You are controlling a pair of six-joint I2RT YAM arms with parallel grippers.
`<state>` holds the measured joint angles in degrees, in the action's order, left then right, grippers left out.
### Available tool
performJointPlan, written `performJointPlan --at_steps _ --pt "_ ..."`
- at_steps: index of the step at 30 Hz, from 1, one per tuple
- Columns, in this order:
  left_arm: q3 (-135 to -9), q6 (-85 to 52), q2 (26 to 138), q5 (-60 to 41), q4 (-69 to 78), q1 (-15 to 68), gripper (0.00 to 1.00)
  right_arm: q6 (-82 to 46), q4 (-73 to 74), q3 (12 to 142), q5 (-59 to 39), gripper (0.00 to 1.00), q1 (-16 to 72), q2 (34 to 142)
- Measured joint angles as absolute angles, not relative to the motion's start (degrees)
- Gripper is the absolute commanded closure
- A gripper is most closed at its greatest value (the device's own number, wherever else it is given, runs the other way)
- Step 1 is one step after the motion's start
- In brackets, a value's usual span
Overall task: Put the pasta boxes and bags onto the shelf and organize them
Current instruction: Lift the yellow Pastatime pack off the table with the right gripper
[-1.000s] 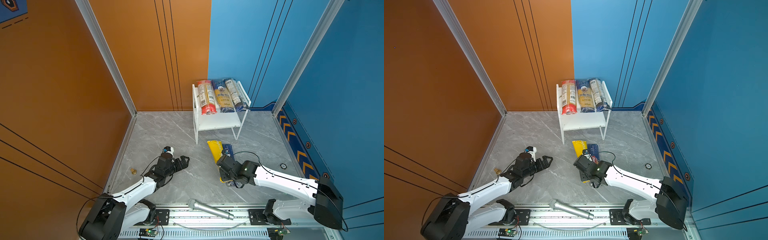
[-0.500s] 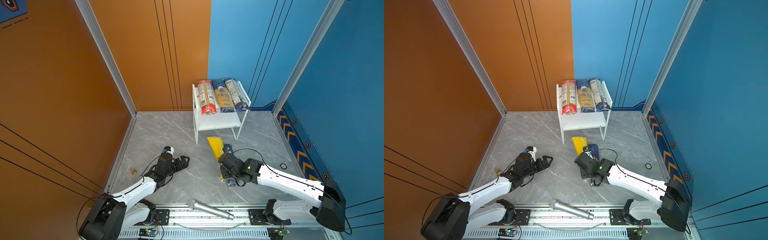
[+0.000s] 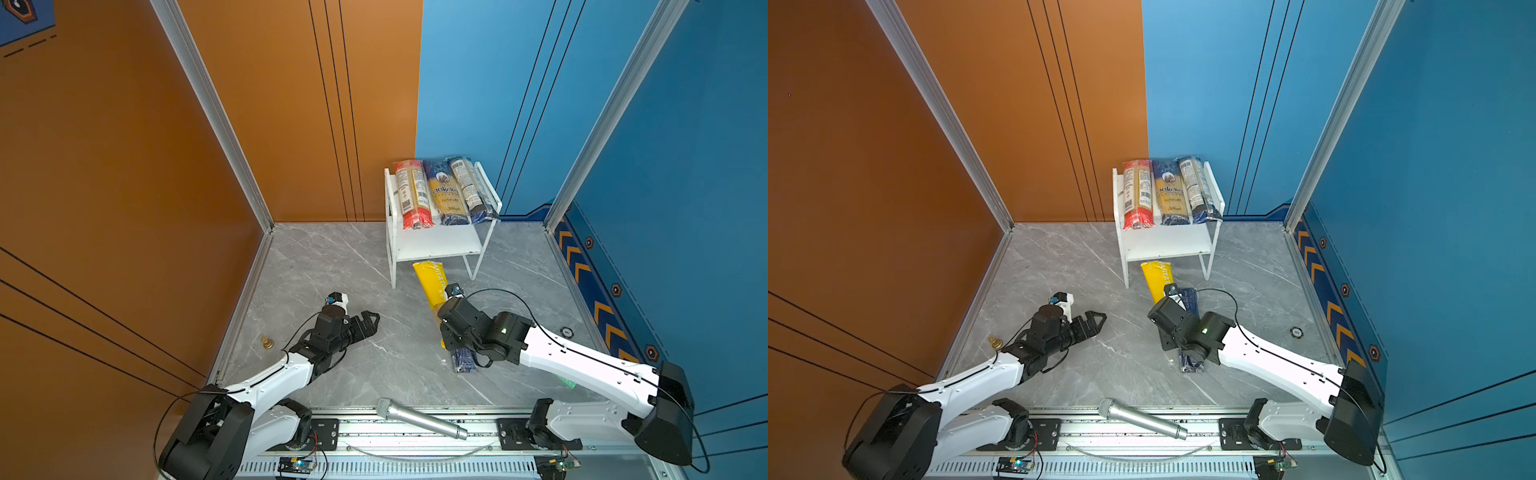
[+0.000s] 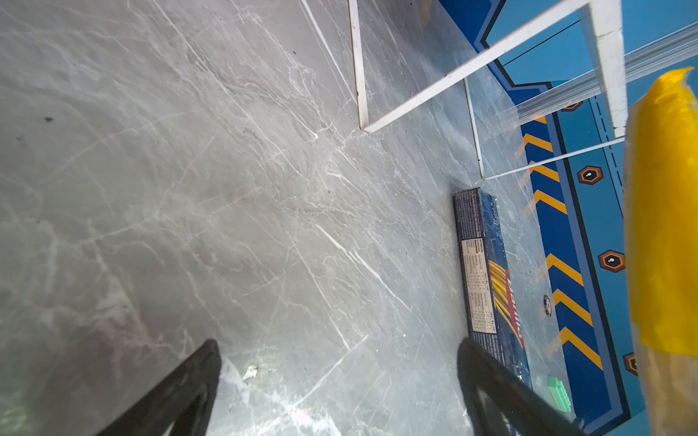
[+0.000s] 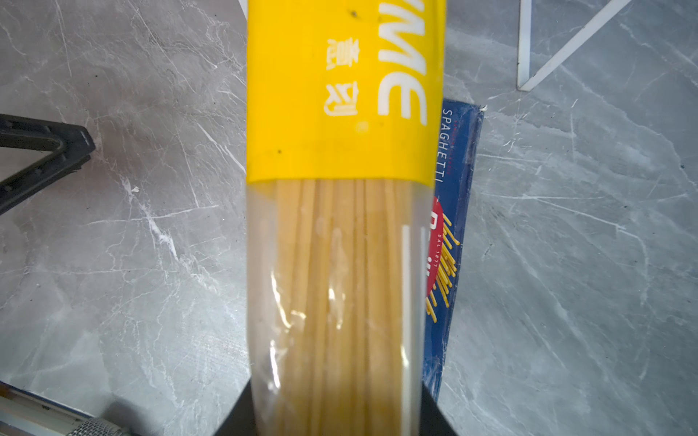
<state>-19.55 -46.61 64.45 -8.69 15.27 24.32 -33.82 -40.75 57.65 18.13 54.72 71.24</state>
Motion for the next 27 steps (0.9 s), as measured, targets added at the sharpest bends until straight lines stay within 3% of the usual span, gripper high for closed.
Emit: performJointPlan --at_steps 27 --pt "-19.6 -47.0 64.5 -9.1 15.7 24.3 0.02 -27.6 -40.9 62.8 18.7 1.0 48.1 71.9"
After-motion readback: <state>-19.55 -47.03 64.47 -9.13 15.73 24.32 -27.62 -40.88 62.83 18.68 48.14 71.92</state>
